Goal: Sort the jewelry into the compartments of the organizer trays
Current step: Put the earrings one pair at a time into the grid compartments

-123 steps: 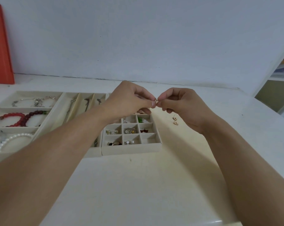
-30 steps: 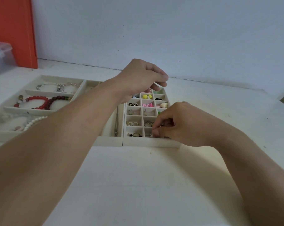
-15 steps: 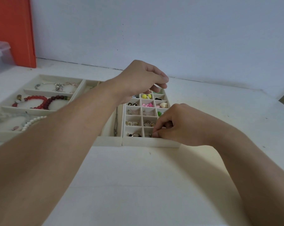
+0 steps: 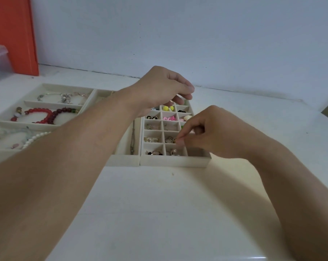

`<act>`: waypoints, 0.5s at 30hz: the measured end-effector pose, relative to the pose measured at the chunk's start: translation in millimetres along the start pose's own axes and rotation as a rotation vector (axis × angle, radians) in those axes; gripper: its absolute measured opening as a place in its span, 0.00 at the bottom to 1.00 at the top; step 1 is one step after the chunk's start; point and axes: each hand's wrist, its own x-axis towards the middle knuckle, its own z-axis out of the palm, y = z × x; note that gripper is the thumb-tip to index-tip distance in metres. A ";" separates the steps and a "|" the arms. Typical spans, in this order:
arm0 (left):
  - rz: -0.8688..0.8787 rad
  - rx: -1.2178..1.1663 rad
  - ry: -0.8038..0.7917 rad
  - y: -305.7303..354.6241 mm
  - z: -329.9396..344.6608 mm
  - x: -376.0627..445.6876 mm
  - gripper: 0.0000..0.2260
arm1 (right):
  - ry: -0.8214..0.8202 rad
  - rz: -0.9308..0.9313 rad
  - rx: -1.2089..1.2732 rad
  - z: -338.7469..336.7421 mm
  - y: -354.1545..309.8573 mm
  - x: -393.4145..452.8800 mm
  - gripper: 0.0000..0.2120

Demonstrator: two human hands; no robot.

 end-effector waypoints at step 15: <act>-0.008 -0.014 -0.001 -1.6 -0.9 1.5 0.04 | -0.260 -0.069 -0.120 4.5 3.3 -5.6 0.09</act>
